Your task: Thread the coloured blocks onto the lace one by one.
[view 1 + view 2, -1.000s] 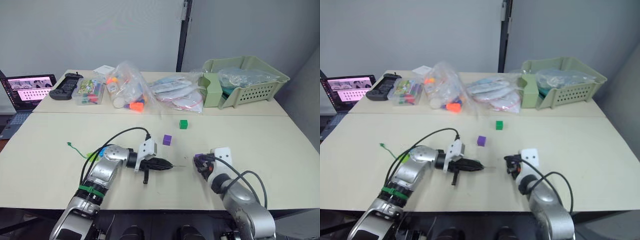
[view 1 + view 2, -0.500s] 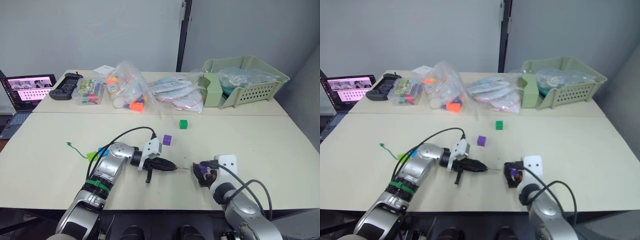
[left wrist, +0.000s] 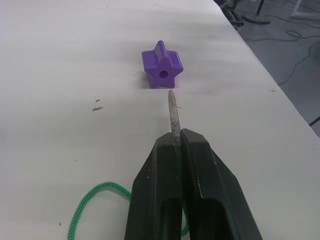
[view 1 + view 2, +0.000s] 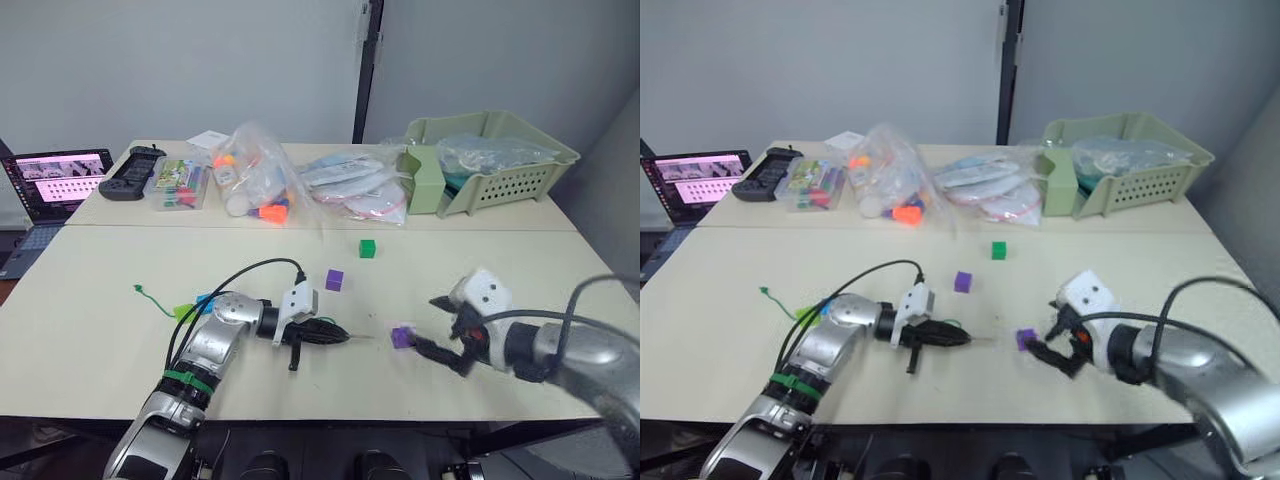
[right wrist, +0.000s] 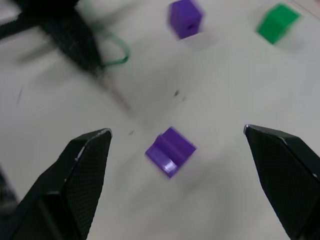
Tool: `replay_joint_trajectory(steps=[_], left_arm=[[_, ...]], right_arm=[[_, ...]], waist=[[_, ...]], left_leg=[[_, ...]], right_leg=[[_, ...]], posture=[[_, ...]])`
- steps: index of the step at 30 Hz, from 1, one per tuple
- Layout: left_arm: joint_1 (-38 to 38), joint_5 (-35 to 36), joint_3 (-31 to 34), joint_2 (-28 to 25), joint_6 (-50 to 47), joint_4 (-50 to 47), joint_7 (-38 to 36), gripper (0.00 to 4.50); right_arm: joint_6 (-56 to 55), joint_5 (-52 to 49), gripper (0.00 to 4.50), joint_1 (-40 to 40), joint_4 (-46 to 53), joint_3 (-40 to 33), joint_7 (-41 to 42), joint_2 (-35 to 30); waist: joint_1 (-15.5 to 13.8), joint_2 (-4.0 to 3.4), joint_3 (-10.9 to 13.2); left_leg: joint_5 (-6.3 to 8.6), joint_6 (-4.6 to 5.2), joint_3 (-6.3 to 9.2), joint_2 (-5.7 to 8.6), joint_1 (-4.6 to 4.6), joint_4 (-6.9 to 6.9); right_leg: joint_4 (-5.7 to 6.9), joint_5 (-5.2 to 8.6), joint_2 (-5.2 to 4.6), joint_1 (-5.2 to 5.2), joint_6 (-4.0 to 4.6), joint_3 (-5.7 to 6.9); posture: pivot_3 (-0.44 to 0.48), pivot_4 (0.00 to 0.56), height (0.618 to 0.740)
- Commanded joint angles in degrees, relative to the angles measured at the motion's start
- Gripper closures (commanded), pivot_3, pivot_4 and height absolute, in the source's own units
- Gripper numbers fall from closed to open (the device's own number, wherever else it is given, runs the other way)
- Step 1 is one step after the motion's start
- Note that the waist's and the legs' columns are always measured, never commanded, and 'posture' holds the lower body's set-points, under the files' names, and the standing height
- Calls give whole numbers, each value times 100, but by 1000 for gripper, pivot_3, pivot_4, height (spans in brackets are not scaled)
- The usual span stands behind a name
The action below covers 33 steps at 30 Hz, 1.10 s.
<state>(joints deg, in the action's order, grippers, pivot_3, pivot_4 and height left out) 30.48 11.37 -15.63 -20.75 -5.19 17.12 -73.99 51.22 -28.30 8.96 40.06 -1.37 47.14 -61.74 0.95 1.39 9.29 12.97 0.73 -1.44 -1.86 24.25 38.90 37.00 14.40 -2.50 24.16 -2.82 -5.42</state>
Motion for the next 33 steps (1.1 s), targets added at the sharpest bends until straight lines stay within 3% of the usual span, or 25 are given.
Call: replay_joint_trajectory(steps=[1, 9, 20, 23, 30, 33], left_arm=[[-66, 24, 51, 1, -9, -373, 190, 4500], [-203, 32, 45, -6, -136, -670, 497, 4500], [-276, 24, -16, -16, -180, -813, 649, 4500], [-280, 18, -19, -30, -180, -833, 663, 4500], [-269, -24, -111, 67, -135, -776, 721, 4500], [-245, -58, -164, 124, -110, -708, 752, 4500]], right_arm=[[-1633, 1107, 37, 247, -656, 906, 1043, -626], [-3098, 2445, 37, 1591, -2052, 2103, 1805, -85], [-3129, 3178, 37, 2070, -2463, 2516, 2037, 621], [-3126, 3305, 818, 2073, -2507, 2539, 2091, 699], [-3117, 3451, 3172, 2108, -2598, 2460, 2205, 796], [-3100, 3466, 3202, 2137, -2595, 2425, 2247, 806]], waist=[[-7, 3, 1], [-9, 3, 1], [-42, 3, 1], [-36, 3, 1], [-36, 3, 1], [-33, 3, 1]], left_leg=[[0, 0, 2, -1, 1, 1], [0, 0, -8, 0, 0, 6], [0, 0, -7, 3, 2, 9], [0, 0, -7, 2, 2, 9], [0, 0, -7, 2, 1, 9], [0, 0, -7, 2, 1, 9]], right_leg=[[-1, 0, 1, -1, 0, 3], [4, -1, -1, 4, 0, -7], [8, -2, -5, 5, 1, -5], [9, -2, -4, 5, 1, -5], [9, -2, -4, 5, 2, -5], [9, -3, -4, 4, 2, -5]], posture=[[0, 150, 734], [0, 150, 734], [0, 150, 734], [0, 150, 734], [0, 150, 734], [0, 150, 734]])
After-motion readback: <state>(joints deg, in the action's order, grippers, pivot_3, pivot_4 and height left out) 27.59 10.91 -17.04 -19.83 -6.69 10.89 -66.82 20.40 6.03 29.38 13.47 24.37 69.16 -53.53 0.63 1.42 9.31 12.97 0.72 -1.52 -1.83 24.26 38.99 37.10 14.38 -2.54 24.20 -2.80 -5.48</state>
